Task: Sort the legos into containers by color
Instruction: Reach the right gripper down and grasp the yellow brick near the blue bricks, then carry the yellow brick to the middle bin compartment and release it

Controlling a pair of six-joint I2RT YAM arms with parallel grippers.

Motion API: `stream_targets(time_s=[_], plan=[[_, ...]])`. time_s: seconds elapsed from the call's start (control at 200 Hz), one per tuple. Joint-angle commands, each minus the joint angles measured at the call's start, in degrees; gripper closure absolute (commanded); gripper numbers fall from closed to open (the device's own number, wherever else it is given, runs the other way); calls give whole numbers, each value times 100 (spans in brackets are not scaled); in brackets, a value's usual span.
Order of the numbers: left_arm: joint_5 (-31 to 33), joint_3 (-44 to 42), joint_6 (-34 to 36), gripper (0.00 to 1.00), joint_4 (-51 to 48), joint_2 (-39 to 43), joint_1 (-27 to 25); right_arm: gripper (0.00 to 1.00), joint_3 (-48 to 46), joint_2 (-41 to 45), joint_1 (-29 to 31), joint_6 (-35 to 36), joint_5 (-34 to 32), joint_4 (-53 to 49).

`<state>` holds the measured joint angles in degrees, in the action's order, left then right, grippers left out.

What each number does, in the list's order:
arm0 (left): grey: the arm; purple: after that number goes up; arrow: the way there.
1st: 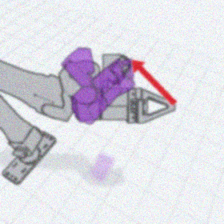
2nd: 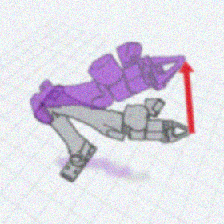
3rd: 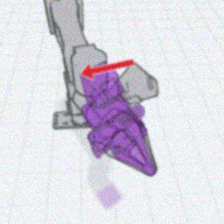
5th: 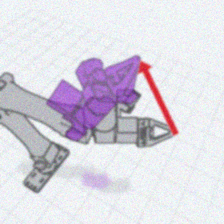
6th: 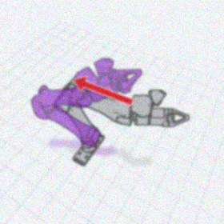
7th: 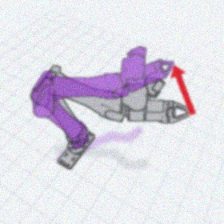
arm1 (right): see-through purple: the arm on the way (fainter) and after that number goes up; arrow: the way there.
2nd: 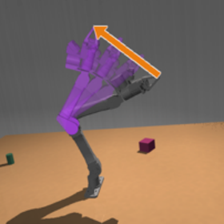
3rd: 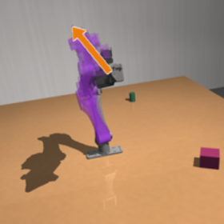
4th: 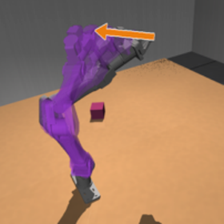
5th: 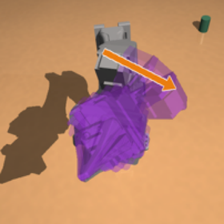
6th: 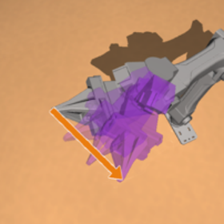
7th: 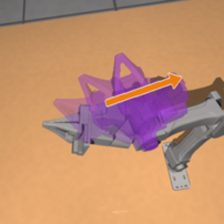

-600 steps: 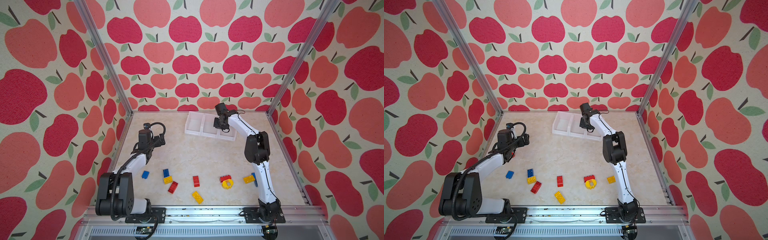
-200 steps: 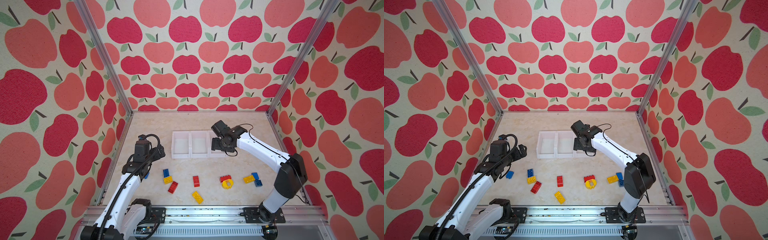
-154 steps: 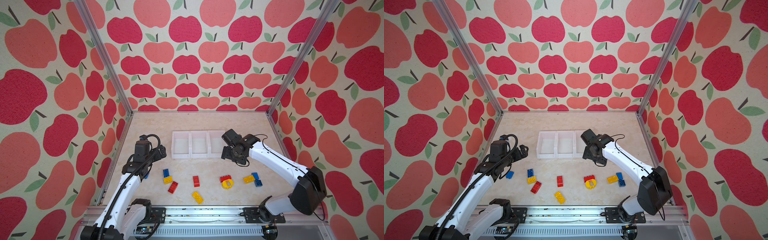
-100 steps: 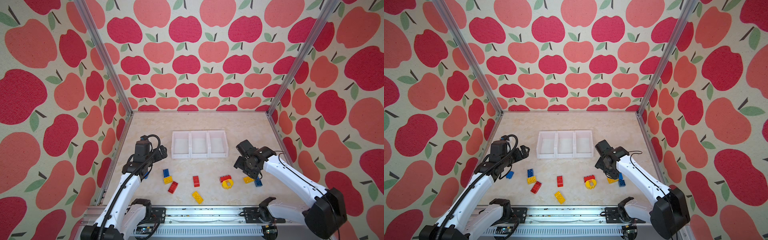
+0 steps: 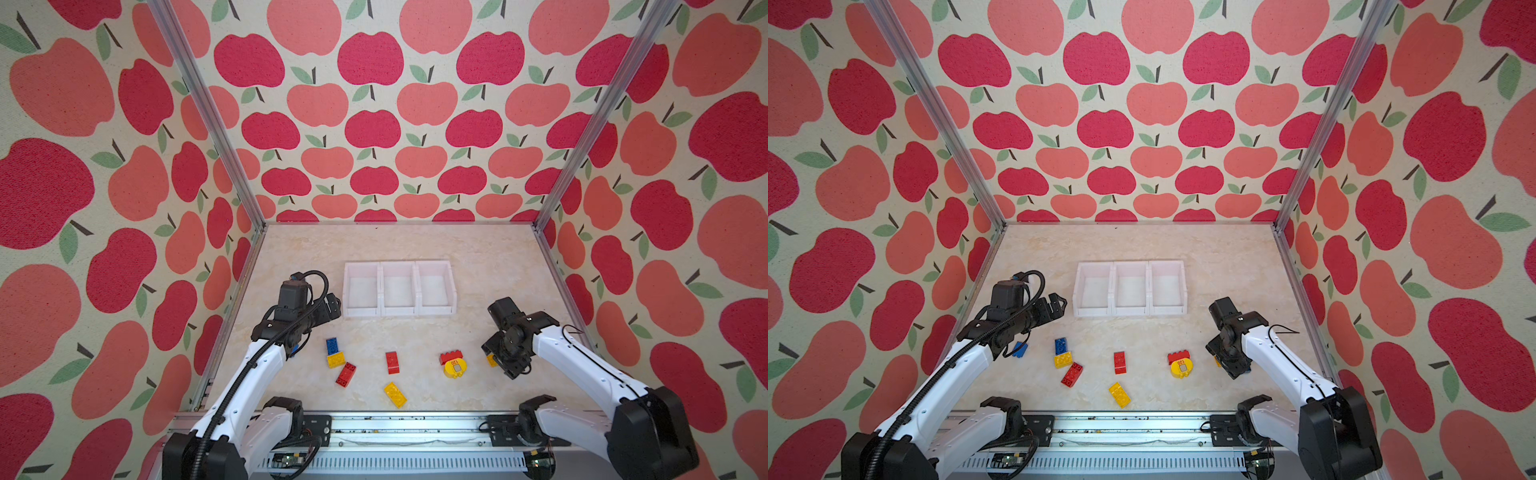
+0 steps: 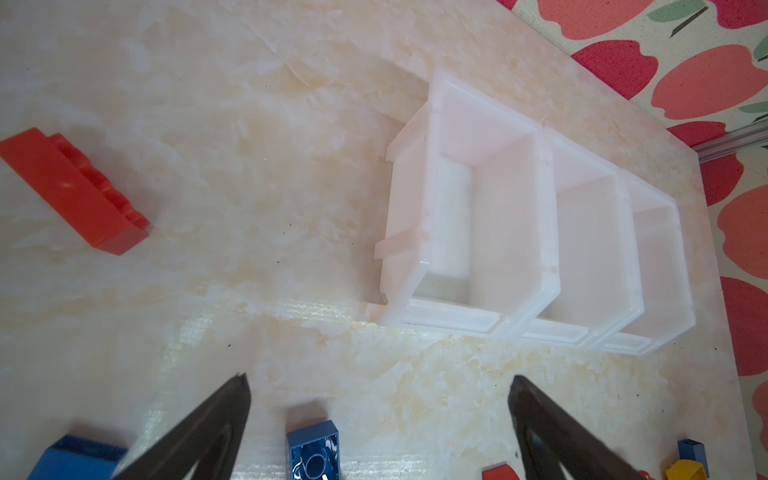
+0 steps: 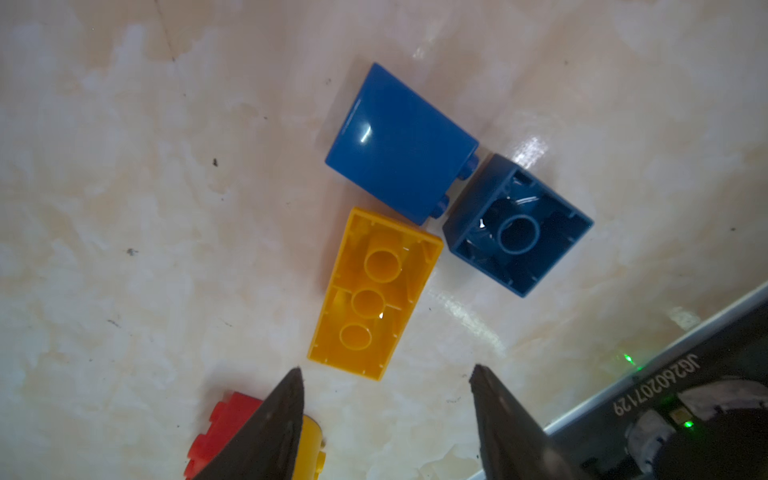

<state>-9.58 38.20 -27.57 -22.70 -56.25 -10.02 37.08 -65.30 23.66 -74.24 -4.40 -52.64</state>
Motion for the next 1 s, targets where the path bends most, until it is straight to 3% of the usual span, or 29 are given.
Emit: stream_targets(time_s=[0.0,0.45,0.8,0.996], plan=[[133,162,-20,1,-41,-17,-44,34,-130,-74,-135,-135,93,246],[176,162,-29,1,-81,27,-54,36,-113,-688,-538,189,205,622],[281,110,-102,1,-177,163,-88,69,4,-967,-538,398,177,720],[278,74,-141,1,-195,203,-96,76,435,-856,-217,601,-11,553]])
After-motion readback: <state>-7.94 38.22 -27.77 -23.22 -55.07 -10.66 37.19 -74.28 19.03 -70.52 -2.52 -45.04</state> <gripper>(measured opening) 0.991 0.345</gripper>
